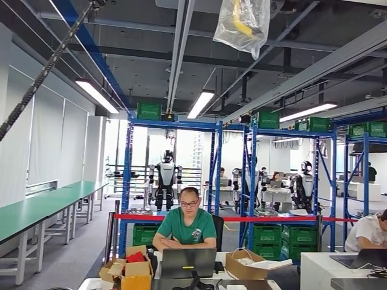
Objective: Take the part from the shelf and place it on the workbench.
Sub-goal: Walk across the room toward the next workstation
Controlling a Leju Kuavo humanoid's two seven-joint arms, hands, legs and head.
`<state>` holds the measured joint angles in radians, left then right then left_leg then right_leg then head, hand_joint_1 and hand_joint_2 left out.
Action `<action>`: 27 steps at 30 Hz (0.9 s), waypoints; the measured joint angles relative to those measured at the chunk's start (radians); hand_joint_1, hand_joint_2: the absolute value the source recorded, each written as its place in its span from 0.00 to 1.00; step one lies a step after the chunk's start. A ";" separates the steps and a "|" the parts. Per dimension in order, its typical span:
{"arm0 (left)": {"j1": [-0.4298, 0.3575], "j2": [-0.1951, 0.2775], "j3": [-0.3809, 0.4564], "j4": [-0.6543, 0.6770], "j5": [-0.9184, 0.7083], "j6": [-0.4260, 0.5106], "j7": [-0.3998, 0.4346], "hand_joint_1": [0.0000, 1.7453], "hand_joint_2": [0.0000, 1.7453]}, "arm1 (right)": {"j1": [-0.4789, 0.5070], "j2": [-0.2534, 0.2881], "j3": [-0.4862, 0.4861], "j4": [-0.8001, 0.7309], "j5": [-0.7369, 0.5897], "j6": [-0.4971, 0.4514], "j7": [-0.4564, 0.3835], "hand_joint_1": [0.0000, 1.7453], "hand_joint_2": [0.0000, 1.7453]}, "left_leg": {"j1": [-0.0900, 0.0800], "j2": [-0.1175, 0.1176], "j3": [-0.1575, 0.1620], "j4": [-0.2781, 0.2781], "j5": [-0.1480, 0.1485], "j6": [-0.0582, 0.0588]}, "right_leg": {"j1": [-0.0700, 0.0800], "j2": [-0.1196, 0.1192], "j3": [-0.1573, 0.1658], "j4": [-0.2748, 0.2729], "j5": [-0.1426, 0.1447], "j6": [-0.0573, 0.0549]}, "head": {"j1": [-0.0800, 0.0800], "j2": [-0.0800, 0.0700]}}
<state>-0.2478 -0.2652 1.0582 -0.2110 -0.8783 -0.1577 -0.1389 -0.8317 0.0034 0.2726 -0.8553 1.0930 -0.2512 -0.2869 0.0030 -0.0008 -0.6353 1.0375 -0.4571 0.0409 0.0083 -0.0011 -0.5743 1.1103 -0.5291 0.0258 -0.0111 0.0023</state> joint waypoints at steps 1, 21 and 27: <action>0.000 -0.001 0.000 0.000 0.000 0.000 0.000 0.00 0.00 | -0.004 0.000 0.000 -0.001 0.000 0.000 0.000 0.00 0.00 | 0.000 0.000 -0.003 0.000 0.006 -0.004 | 0.004 0.001 0.040 -0.064 0.003 -0.007 | 0.000 0.000; 0.001 -0.004 0.001 0.000 0.000 -0.004 0.000 0.00 0.00 | -0.001 -0.002 0.007 0.000 -0.004 0.000 0.000 0.00 0.00 | 0.009 -0.003 0.044 0.010 -0.044 -0.018 | 0.001 -0.002 -0.059 -0.065 0.048 -0.004 | 0.000 0.000; 0.001 -0.003 0.001 0.000 -0.001 -0.006 0.000 0.00 0.00 | 0.007 -0.008 0.008 0.002 -0.004 0.000 0.000 0.00 0.00 | 0.008 0.000 0.012 0.007 -0.016 0.004 | -0.012 0.000 -0.130 0.188 -0.088 0.018 | 0.000 0.000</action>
<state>-0.2471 -0.2681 1.0596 -0.2110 -0.8790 -0.1633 -0.1392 -0.8244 -0.0045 0.2811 -0.8530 1.0889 -0.2508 -0.2867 0.0108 -0.0004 -0.6233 1.0448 -0.4728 0.0448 -0.0033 -0.0016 -0.7047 1.2981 -0.6176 0.0439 -0.0107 0.0023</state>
